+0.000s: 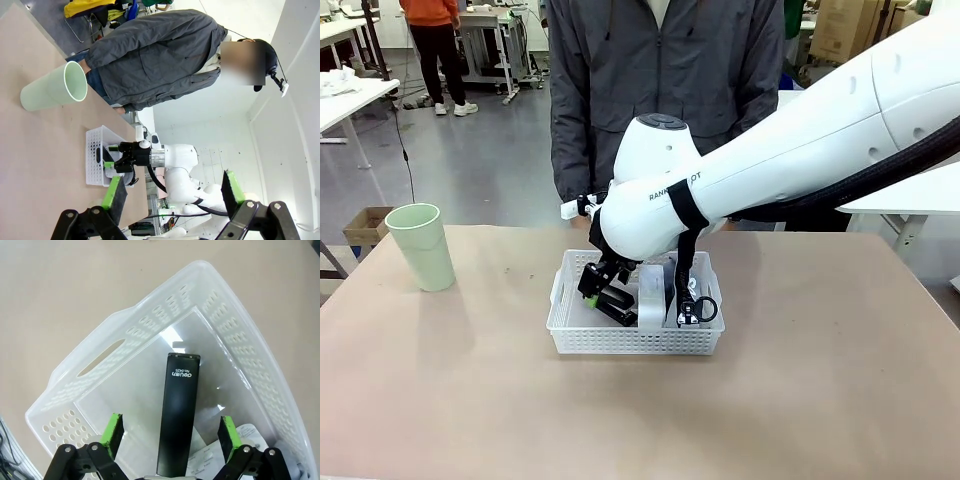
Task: Efficiently arrange items inside the basket to fit them all.
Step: Pick up the Stapler and place it inside the Organizing basket.
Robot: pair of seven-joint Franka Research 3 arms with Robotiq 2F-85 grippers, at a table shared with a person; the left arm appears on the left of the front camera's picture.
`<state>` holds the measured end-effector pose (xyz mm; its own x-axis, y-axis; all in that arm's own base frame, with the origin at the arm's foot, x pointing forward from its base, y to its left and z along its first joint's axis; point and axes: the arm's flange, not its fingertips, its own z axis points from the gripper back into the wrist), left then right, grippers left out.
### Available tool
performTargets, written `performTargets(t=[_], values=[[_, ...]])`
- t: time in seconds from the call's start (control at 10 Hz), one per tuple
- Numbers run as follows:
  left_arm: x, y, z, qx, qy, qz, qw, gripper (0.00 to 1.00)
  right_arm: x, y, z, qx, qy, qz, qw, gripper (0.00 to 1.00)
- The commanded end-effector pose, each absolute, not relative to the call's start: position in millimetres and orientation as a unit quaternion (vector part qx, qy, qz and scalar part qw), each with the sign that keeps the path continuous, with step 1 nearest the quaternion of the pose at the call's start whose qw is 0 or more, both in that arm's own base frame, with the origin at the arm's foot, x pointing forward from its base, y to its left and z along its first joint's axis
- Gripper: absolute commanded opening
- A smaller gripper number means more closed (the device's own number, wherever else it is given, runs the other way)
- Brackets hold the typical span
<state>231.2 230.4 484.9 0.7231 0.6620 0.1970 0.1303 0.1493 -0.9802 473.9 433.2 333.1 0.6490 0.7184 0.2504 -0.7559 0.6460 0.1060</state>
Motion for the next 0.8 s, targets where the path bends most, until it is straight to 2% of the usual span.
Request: performTargets(t=[0.0,0.2,0.4,0.5,0.7], values=[[230,229,486,-0.629,-0.327,0.186,0.681,1.0,474,412,354,0.144,-0.095,0.396,0.902,1.0],[230,229,486,-0.629,-0.327,0.186,0.681,1.0,467,367,386,0.192,-0.077,0.355,0.912,1.0],[230,229,486,-0.629,-0.327,0.186,0.681,1.0,452,308,423,0.261,-0.089,0.204,0.939,1.0],[230,229,486,-0.629,-0.327,0.186,0.681,1.0,441,268,437,0.324,-0.074,0.131,0.934,1.0],[230,229,486,-0.629,-0.327,0.186,0.681,1.0,413,200,449,0.408,-0.104,0.064,0.905,1.0]])
